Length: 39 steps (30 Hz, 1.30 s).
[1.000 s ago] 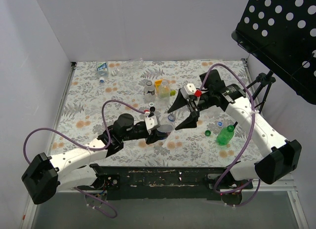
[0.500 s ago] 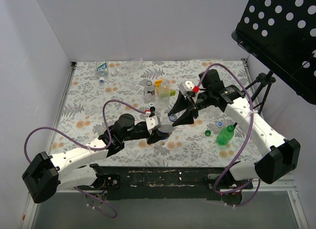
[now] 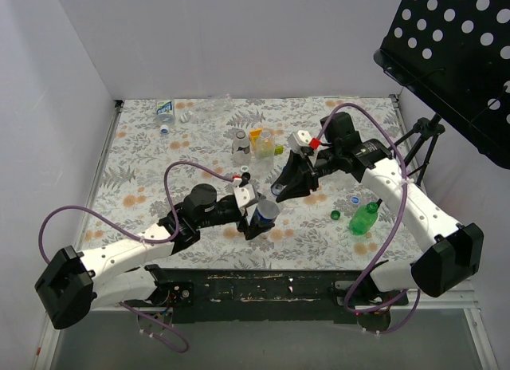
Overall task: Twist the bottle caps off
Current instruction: Place the plastic bottle at the center of the board.
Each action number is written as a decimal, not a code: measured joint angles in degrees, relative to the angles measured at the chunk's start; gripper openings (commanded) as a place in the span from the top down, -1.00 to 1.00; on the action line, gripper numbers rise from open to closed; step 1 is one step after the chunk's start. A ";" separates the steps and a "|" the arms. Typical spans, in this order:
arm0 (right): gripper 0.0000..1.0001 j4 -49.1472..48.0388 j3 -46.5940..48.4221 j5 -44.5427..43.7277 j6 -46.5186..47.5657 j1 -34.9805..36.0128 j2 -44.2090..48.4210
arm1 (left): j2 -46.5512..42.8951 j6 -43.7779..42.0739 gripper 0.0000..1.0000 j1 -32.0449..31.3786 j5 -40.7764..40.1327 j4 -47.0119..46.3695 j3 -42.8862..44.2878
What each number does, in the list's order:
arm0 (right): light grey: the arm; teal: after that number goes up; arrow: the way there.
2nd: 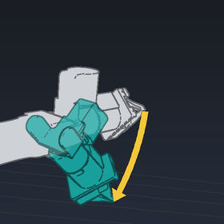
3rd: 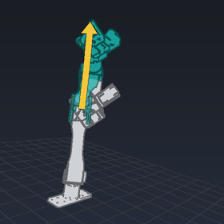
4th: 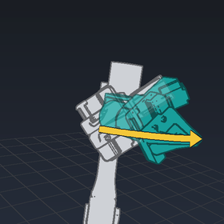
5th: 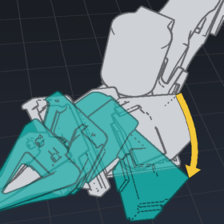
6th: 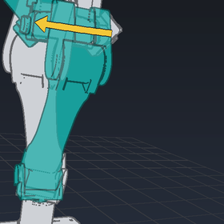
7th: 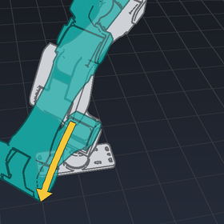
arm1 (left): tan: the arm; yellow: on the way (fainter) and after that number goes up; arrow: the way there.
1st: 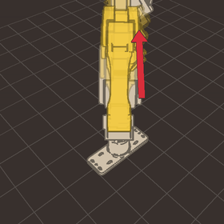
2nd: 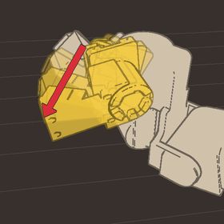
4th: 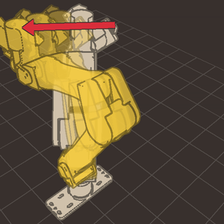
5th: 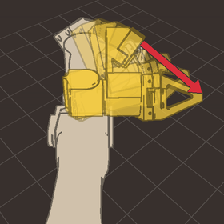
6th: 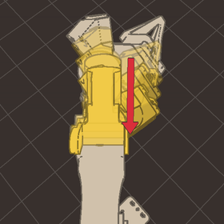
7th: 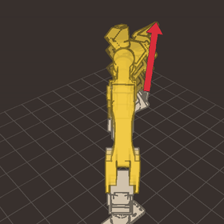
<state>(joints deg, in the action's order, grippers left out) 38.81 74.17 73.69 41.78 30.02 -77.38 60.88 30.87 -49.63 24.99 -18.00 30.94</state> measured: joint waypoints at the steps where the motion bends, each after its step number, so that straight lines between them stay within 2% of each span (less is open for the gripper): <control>1: 0.97 0.04 -0.39 -0.13 -0.04 -0.24 0.00 | -0.28 -0.17 -0.92 0.00 -0.52 0.15 0.00; 8: 0.97 0.20 -3.74 -4.63 -0.48 -5.25 1.84 | -5.46 -3.69 -0.96 0.02 -5.33 5.44 0.59; 12: 0.97 -0.68 -3.80 -12.07 -2.29 -10.14 4.48 | -9.97 -6.49 -0.96 0.04 -10.75 11.61 1.84; 18: 0.97 -7.39 -3.48 -24.79 -9.16 -14.45 5.14 | -16.44 -8.61 -0.96 0.28 -21.57 16.37 0.55; 28: 0.97 -13.60 8.55 -36.30 -14.91 -14.58 -8.44 | -23.10 -7.89 -0.96 0.46 -32.15 16.28 -7.02; 39: 0.97 -13.68 20.85 -37.42 -16.13 -14.58 -20.90 | -20.37 -8.02 -0.96 0.79 -34.49 15.47 -7.02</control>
<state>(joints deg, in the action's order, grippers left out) 25.12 95.02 36.27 25.65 15.44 -98.28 40.51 22.85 -48.84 -9.50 -2.52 23.92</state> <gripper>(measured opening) 0.381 0.981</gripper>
